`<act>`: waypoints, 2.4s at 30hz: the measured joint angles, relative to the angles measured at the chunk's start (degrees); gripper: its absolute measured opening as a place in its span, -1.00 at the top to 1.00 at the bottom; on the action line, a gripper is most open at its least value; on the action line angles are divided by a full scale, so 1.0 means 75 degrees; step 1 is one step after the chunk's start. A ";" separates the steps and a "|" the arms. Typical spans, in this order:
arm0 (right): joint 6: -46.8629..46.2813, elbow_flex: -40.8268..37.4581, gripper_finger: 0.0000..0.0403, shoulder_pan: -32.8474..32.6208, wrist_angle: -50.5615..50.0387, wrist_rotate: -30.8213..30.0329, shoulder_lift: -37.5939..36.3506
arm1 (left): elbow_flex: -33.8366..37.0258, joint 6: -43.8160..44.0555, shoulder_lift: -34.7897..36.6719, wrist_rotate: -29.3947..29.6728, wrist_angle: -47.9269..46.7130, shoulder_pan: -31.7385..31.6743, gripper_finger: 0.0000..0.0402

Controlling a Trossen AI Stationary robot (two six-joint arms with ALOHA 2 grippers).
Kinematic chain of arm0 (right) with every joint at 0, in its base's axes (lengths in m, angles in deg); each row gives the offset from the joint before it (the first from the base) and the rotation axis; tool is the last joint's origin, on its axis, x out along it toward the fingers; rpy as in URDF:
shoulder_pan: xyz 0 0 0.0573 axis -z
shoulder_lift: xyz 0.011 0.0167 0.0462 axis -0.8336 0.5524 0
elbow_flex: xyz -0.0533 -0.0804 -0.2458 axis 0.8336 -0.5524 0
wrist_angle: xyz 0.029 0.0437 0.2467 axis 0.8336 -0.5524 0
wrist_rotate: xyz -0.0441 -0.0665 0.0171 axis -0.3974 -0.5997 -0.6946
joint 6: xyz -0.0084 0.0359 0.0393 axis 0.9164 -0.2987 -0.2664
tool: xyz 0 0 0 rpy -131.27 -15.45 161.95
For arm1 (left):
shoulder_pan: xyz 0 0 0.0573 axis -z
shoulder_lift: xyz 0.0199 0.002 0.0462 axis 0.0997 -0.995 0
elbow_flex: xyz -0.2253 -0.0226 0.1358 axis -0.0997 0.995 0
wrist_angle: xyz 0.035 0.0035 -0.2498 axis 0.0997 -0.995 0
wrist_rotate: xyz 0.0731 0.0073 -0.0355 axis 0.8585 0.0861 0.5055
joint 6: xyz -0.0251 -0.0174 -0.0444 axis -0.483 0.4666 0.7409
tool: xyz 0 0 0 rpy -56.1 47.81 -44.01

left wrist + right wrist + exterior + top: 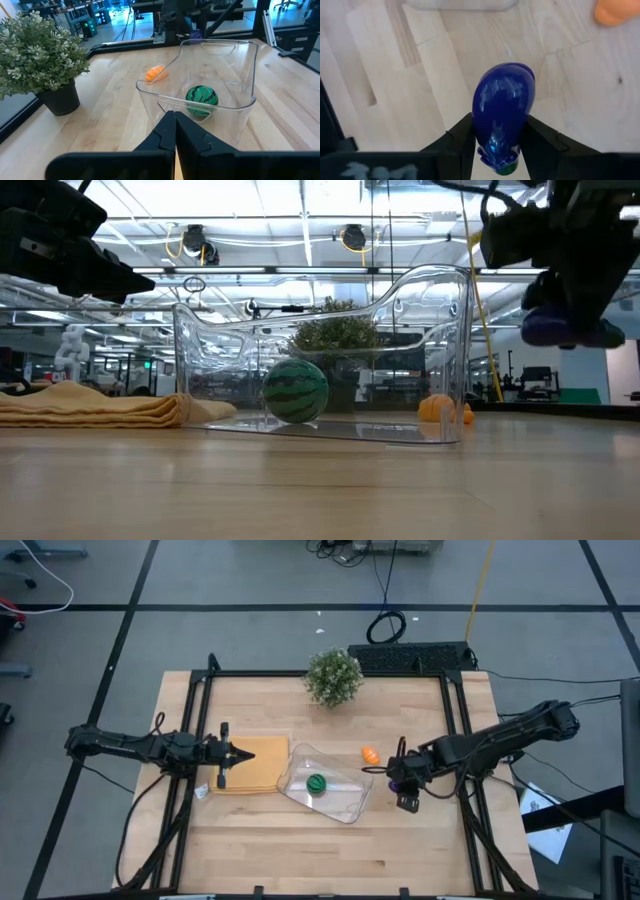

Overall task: Pick and placing Produce into tupperware
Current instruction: Put the eggplant into the transparent bin

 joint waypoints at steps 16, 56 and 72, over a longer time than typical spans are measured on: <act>0.0588 0.1362 0.39 0.0025 -0.0731 -0.0227 0.0047 | 0.0000 0.0000 0.0000 0.0000 -0.0002 0.0001 0.98; 0.2380 0.3269 0.39 0.0575 -0.2164 -0.0845 0.0728 | 0.0002 0.0009 -0.0001 0.0006 -0.0019 0.0002 0.98; 0.3527 0.3269 0.39 0.0723 -0.0739 -0.1980 -0.1326 | 0.0003 0.0041 -0.0001 0.0052 -0.0026 0.0003 0.98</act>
